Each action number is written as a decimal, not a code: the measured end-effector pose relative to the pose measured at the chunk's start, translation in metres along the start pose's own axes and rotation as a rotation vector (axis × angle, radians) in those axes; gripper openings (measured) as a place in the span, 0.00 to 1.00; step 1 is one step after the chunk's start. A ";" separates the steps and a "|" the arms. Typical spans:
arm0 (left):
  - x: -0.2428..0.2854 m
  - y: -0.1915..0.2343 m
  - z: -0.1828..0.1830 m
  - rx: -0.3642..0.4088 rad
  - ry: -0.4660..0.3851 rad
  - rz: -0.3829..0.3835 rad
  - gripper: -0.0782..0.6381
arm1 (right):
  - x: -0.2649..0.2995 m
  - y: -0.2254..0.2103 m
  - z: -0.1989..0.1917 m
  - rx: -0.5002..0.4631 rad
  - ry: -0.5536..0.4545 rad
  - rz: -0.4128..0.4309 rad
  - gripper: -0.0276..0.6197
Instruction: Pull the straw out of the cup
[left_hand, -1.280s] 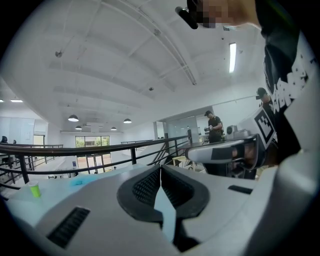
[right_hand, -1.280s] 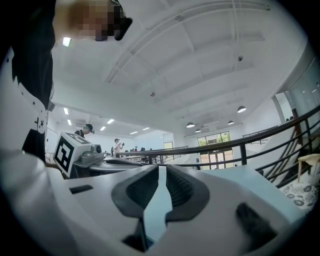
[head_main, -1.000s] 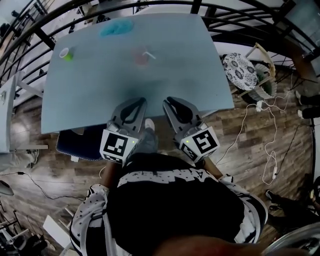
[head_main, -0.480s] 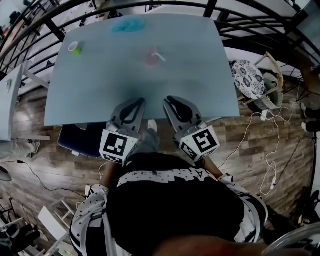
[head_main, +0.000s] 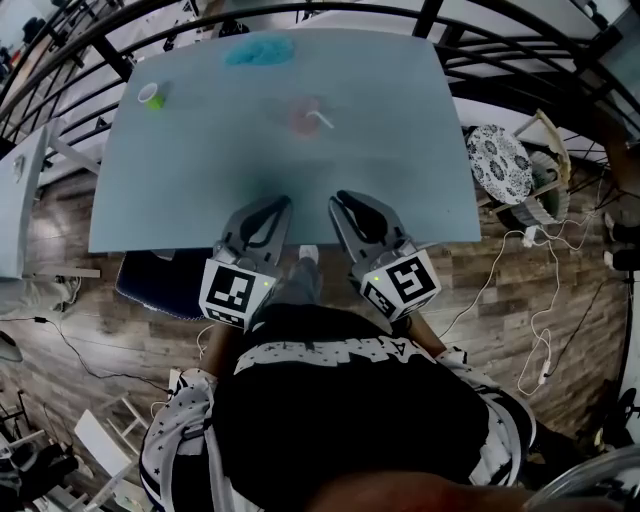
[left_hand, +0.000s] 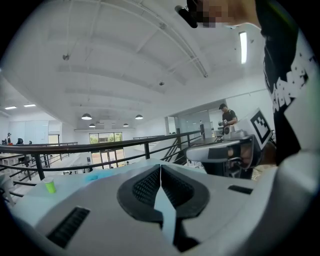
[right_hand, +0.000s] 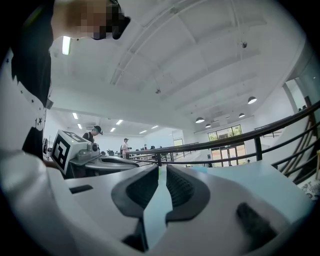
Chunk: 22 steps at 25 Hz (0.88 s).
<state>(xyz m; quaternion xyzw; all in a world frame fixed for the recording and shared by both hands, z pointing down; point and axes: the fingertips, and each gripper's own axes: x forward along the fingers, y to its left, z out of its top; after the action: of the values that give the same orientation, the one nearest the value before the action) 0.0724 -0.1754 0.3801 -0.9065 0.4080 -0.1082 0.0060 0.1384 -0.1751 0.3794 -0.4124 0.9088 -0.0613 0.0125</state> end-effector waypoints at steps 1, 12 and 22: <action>0.001 0.001 0.000 0.000 -0.001 0.001 0.13 | 0.001 -0.001 0.000 0.000 0.001 0.001 0.09; 0.020 0.016 -0.005 -0.013 -0.009 -0.015 0.13 | 0.017 -0.017 -0.005 -0.012 0.013 -0.008 0.10; 0.064 0.021 0.001 -0.017 -0.016 -0.075 0.13 | 0.027 -0.054 -0.005 -0.013 0.034 -0.058 0.17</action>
<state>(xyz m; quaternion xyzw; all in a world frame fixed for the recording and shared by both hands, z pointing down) 0.0986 -0.2369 0.3895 -0.9220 0.3747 -0.0979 -0.0024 0.1607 -0.2296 0.3915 -0.4375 0.8970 -0.0627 -0.0076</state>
